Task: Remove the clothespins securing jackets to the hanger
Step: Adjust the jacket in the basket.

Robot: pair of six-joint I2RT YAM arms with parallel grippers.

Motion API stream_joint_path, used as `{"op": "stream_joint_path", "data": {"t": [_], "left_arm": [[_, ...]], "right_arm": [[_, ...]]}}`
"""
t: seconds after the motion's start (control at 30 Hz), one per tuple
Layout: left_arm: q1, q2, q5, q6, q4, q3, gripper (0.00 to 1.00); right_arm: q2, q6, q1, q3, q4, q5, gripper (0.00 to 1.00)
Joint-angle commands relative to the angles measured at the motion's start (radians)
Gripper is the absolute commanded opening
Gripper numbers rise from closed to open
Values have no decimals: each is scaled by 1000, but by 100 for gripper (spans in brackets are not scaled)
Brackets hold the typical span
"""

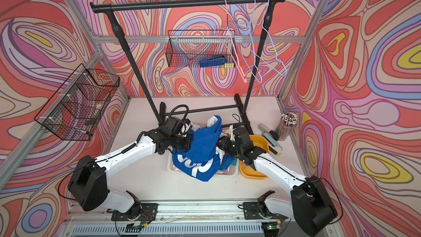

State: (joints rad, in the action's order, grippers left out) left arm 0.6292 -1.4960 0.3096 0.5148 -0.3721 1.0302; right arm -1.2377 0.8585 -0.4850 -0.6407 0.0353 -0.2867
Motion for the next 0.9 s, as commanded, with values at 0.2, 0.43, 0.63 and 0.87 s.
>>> {"op": "stream_joint_path", "data": {"t": [0.2, 0.43, 0.63, 0.87], "left_arm": [[29, -110, -105, 153, 145, -260, 0], [27, -227, -113, 265, 302, -317, 0], [4, -195, -182, 302, 326, -349, 0], [-76, -219, -158, 281, 342, -321, 0]], "right_arm": [[-268, 26, -79, -10, -171, 104, 45], [-487, 4, -79, -101, -339, 102, 45], [-414, -90, -79, -145, -242, 179, 50], [-429, -197, -74, -267, -147, 180, 63]]}}
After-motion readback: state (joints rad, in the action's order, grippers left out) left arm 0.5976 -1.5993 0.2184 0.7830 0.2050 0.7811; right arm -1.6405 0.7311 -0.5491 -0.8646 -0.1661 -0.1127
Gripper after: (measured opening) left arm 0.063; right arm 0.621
